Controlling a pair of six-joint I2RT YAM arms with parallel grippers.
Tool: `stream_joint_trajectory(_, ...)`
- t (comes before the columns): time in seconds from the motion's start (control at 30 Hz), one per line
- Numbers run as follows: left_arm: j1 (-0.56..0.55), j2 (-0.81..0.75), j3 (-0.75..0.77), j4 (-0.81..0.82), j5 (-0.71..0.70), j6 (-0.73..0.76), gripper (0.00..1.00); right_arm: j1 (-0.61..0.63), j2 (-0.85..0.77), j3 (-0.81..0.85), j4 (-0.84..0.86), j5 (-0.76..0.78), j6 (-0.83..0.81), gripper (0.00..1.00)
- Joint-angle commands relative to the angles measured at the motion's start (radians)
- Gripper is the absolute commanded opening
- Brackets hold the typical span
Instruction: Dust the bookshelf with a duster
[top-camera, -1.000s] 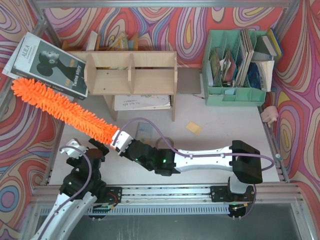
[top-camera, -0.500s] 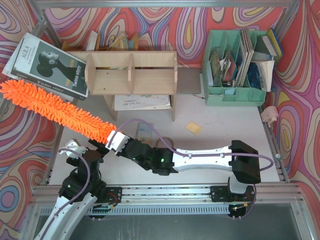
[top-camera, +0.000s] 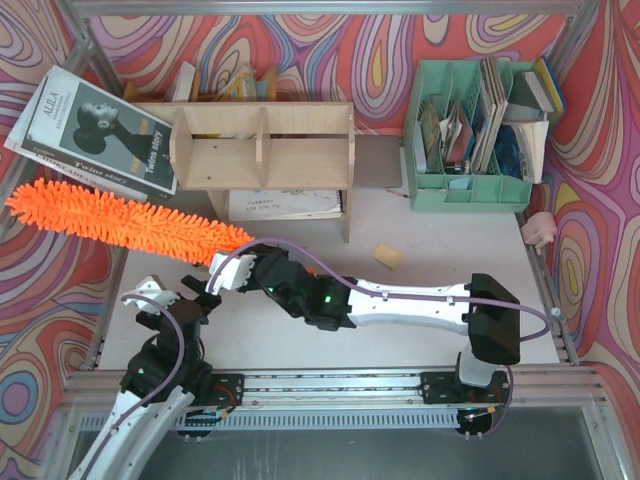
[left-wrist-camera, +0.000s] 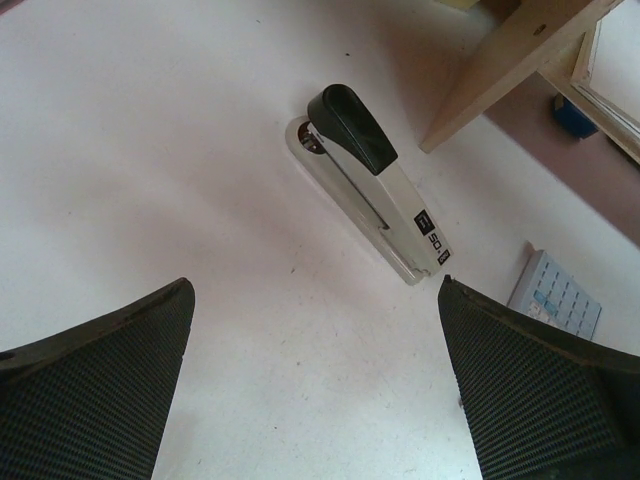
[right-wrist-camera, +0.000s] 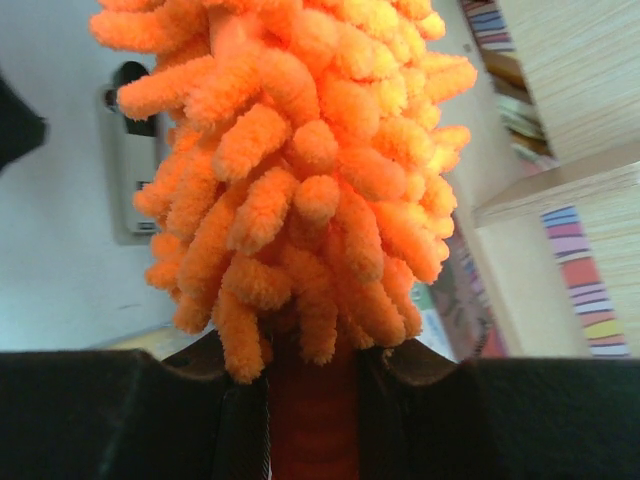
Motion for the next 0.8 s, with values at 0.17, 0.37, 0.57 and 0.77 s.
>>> stream_joint_trajectory(0.17, -0.001, -0.028, -0.025, 0.028, 0.024, 0.035, 0.98, -0.043, -0.027, 0.158, 0.126, 0.027, -0.320, 0.00)
stream_joint_trajectory(0.37, -0.002, -0.035, -0.030, 0.039, 0.040, 0.049, 0.98, -0.060, 0.033, 0.254, 0.121, 0.036, -0.453, 0.00)
stream_joint_trajectory(0.57, -0.002, -0.033, -0.032, 0.042, 0.049, 0.054, 0.98, -0.080, 0.070, 0.309, 0.024, 0.051, -0.475, 0.00)
stream_joint_trajectory(0.77, -0.001, 0.007, -0.021, 0.076, 0.073, 0.060, 0.98, -0.093, 0.073, 0.306, -0.028, 0.079, -0.480, 0.00)
